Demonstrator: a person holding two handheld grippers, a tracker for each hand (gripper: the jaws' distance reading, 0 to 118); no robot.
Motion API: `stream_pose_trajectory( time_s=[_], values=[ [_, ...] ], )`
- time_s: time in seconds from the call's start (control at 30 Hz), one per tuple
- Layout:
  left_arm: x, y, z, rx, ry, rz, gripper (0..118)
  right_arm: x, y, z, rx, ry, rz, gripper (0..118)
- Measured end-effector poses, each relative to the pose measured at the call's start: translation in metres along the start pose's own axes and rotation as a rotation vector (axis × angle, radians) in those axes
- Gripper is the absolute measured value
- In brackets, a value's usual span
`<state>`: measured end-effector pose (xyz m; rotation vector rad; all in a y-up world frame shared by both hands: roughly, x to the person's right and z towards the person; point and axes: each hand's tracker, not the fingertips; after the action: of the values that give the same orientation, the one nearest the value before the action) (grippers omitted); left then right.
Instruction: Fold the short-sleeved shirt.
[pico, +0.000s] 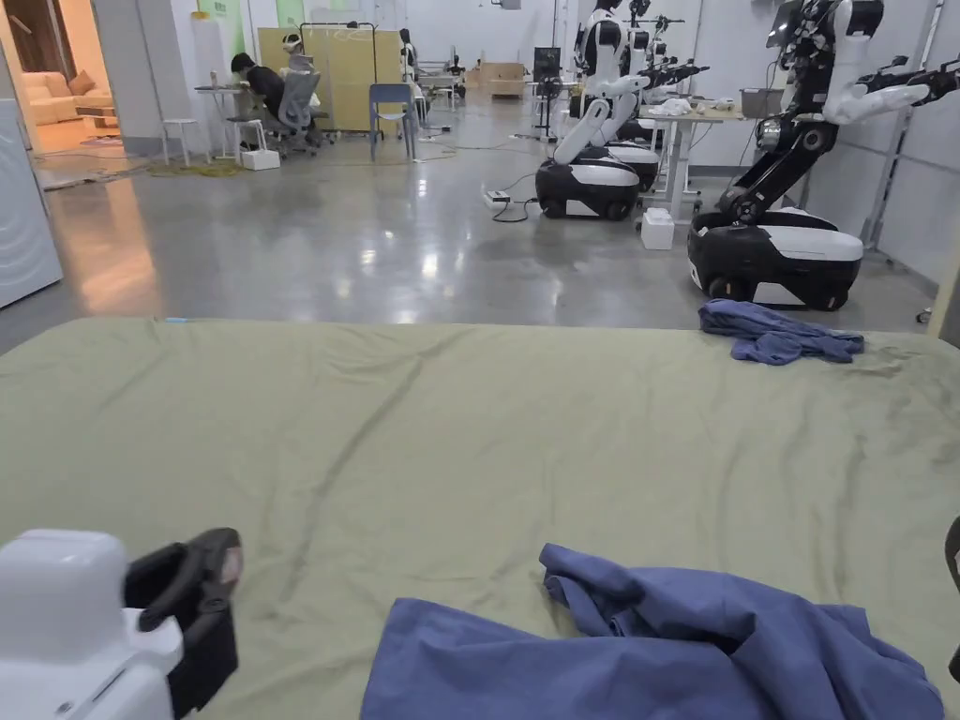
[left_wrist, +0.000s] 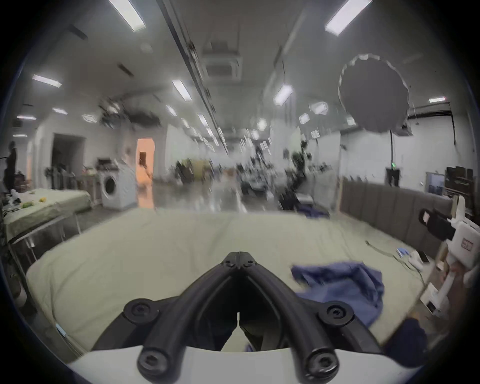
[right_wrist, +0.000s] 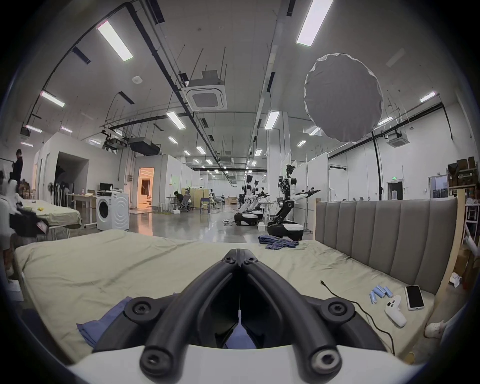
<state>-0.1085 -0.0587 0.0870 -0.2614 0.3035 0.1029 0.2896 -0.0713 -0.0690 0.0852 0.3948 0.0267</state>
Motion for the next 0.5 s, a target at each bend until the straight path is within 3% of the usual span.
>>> stream_pose_trajectory(
  time_s=[0.13,0.17,0.2,0.23,0.37,0.4,0.5],
  values=[
    [0.001,-0.019,-0.061,-0.454,-0.160,-0.010,1,0.002,-0.005,-0.001,-0.036,0.016,-0.005,2],
    [0.001,-0.029,-0.074,-0.549,-0.202,0.001,34,0.001,-0.007,0.000,-0.045,0.021,-0.005,2],
    [0.003,-0.040,-0.087,-0.634,-0.231,0.027,87,0.001,-0.010,0.000,-0.050,0.025,-0.004,2],
    [0.006,-0.052,-0.099,-0.730,-0.237,0.038,118,0.001,-0.012,0.001,-0.057,0.030,-0.003,2],
    [0.021,-0.100,-0.107,-0.814,-0.168,-0.038,118,0.002,-0.019,0.002,-0.082,0.038,-0.012,2],
    [0.012,-0.107,-0.145,-0.823,-0.157,-0.058,118,0.003,-0.021,0.001,-0.088,0.037,-0.013,2],
    [0.008,-0.126,-0.170,-0.852,-0.112,-0.018,118,0.007,-0.028,-0.001,-0.118,0.036,-0.016,2]
  ],
)
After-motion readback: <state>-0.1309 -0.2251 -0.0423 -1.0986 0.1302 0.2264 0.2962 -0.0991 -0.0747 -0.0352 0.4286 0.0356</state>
